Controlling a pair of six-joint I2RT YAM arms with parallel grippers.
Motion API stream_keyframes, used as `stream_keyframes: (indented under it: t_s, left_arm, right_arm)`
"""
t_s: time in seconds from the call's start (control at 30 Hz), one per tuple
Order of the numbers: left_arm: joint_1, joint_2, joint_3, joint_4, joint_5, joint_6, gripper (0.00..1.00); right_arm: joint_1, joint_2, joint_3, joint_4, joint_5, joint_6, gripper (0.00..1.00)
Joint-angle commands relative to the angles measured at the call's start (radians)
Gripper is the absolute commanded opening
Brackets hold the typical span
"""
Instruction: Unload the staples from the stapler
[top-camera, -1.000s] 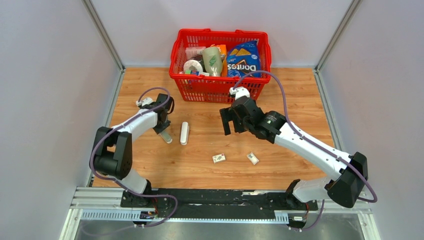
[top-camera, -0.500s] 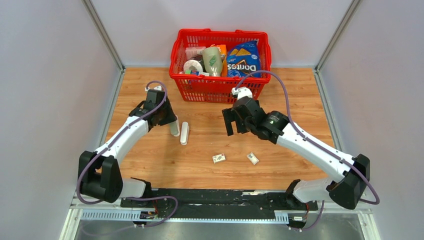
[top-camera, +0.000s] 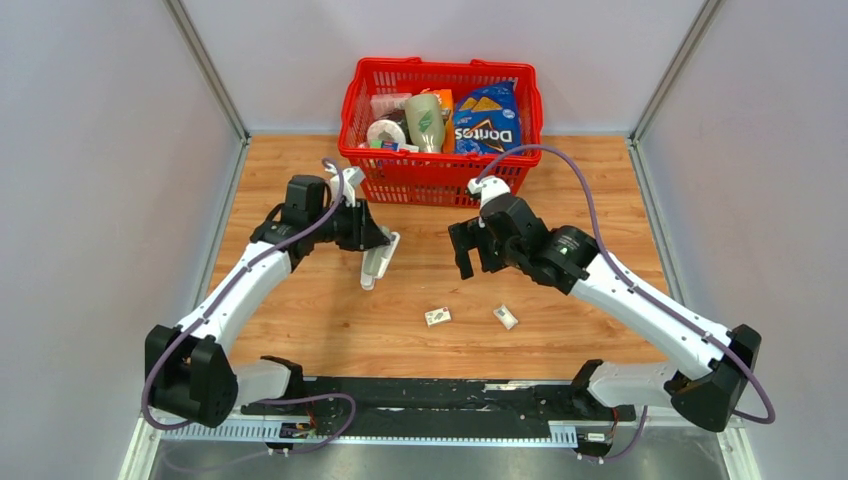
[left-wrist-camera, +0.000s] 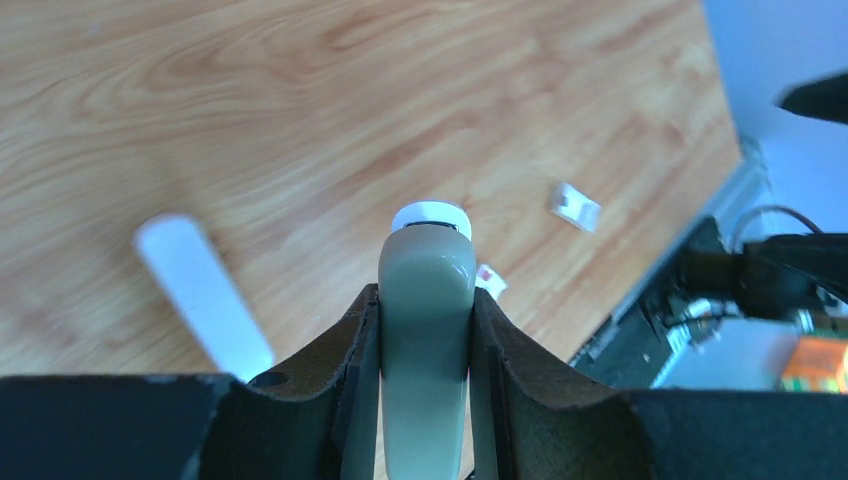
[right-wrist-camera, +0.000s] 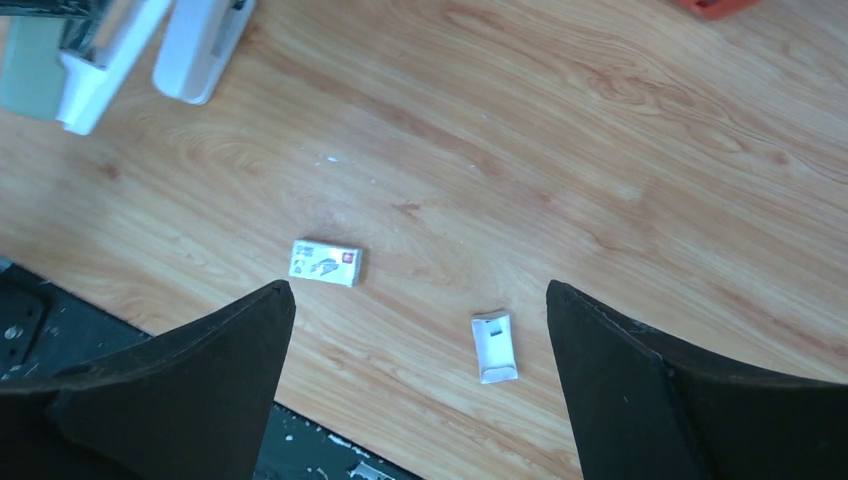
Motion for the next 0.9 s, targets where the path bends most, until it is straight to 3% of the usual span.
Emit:
stream_keyframes:
  t_s: [0.0,0.27,0.57,0.87]
  left_arm:
    - [-0.069,-0.040,0.026,0.086,0.246,0.087,0.00]
    - [-0.267,-0.046,0.080,0.019,0.311,0.162,0.00]
    - [-0.344,-0.129,0.100,-0.050,0.510,0.213,0.00]
    - [-0.393,-0.161,0.080,-0.047,0.556,0.225,0.00]
  right_arm:
    - [0.005,-0.073,-0.017,0.048,-0.173,-0.053,1.00]
    - [0.025,-0.148,-0.033,0.076,-0.417,-0.096,0.97]
    - [0.032,-0.267,-0.075,0.118,-0.606,-0.156,0.90]
    - [0.049,-0.235,-0.072,0.172,-0.712,-0.156,0.83]
